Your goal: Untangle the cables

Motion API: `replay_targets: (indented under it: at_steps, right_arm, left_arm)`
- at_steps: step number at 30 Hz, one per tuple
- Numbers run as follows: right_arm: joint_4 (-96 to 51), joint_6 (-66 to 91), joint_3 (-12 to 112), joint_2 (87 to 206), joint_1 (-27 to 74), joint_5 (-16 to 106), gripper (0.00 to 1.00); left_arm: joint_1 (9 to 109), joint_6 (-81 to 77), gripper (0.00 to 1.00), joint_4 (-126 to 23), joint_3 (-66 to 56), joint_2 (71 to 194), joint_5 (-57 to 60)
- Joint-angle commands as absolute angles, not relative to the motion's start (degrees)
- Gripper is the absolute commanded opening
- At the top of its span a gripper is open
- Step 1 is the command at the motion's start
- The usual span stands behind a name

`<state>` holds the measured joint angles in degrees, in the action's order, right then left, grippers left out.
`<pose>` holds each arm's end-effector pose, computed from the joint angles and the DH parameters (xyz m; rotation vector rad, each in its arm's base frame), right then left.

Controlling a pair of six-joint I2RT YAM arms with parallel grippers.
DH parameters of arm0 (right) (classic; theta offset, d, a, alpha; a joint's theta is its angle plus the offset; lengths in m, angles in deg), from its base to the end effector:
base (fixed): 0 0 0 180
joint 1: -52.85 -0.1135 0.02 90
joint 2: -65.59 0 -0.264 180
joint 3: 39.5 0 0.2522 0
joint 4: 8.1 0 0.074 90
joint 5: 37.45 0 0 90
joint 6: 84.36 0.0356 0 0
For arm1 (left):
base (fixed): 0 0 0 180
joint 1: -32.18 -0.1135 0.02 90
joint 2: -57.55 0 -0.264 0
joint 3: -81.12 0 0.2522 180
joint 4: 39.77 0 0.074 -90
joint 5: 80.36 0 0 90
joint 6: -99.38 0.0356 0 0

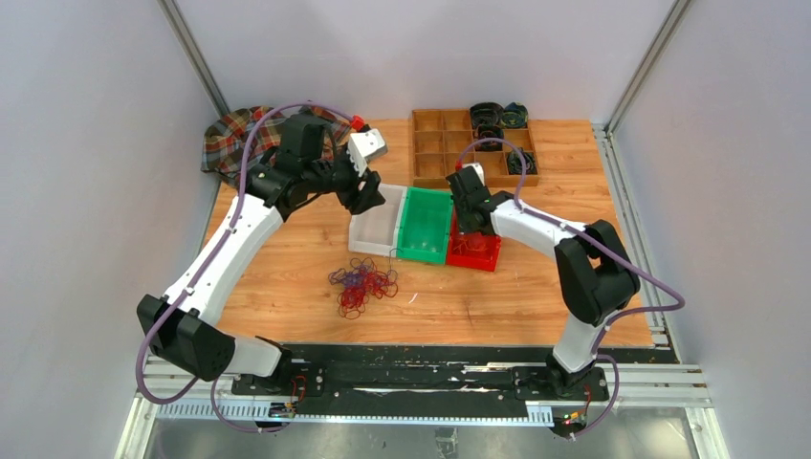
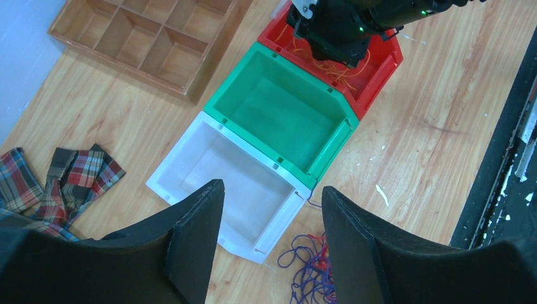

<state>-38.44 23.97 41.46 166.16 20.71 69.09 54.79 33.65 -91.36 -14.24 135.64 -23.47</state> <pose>0.3234 0.1912 0.2056 -0.1618 2.3900 0.0572 0.2622 -0.1302 0.3882 1.1349 1.7909 -0.6065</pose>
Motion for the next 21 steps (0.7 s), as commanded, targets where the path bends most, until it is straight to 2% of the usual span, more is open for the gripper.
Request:
replay_targets:
  at_steps: [1, 4, 6, 8, 11, 14, 21]
  right_arm:
    - [-42.2, 26.2, 42.9, 166.5, 20.6, 70.8, 0.04]
    - [-43.9, 28.5, 43.0, 164.7, 22.5, 68.3, 0.20]
    - [-44.4, 29.7, 42.5, 162.5, 24.0, 66.1, 0.40]
    - [-44.3, 30.0, 41.8, 159.8, 24.7, 64.7, 0.55]
    - [-44.5, 29.6, 41.1, 155.9, 24.7, 62.5, 0.67]
    - [-45.8, 29.6, 40.7, 152.7, 24.7, 62.1, 0.73]
    - [-47.6, 30.0, 38.7, 147.1, 24.8, 62.1, 0.73]
  left_arm:
    - [54.2, 34.1, 0.62, -89.7, -13.9, 134.4, -25.3]
    - [54.1, 34.8, 0.65, -90.8, -14.3, 134.4, -24.9]
    - [54.0, 35.6, 0.69, -92.1, -14.7, 134.5, -24.0]
    - [53.8, 36.5, 0.71, -93.0, -14.7, 134.4, -23.4]
    - [53.3, 37.1, 0.72, -93.5, -14.2, 134.0, -23.4]
    - [52.9, 37.2, 0.72, -93.6, -14.2, 133.9, -23.6]
    - [52.7, 37.4, 0.71, -93.9, -13.9, 133.6, -24.3]
